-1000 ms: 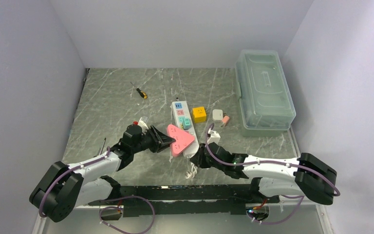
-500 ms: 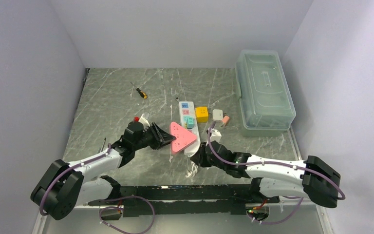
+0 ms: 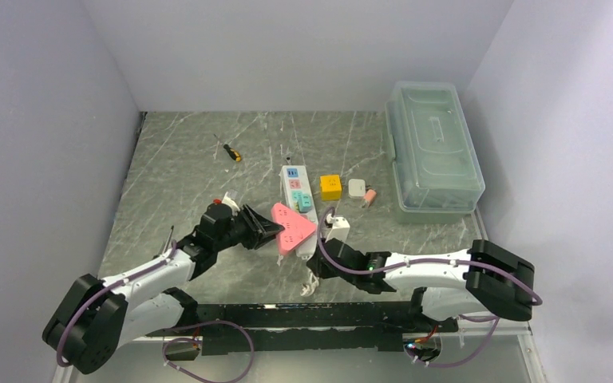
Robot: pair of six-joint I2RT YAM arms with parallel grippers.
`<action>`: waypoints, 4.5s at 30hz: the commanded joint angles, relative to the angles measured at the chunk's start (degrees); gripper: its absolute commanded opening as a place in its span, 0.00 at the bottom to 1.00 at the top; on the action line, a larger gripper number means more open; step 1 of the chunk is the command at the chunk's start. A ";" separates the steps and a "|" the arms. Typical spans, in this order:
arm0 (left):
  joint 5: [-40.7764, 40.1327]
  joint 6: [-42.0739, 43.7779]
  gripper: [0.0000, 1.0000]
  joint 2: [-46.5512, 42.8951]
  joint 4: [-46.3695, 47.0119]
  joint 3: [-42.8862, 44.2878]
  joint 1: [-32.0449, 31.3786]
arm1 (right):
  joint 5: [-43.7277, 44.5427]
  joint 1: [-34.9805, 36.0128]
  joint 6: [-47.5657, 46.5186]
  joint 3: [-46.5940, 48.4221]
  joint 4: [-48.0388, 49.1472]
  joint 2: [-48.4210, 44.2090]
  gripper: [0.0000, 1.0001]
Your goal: Pull the plug off the socket
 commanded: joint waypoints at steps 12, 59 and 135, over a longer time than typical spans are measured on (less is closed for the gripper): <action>-3.96 9.12 0.00 0.71 -0.95 -0.73 0.15 | -1.64 0.78 1.27 1.84 3.67 -12.14 0.00; 2.01 5.68 0.93 -15.33 -7.31 -1.11 0.24 | 1.65 0.61 7.30 -8.59 12.89 -30.02 0.00; 5.92 8.55 0.93 19.01 14.25 1.85 -5.97 | -30.19 -35.79 -11.15 1.39 -3.25 -7.11 0.32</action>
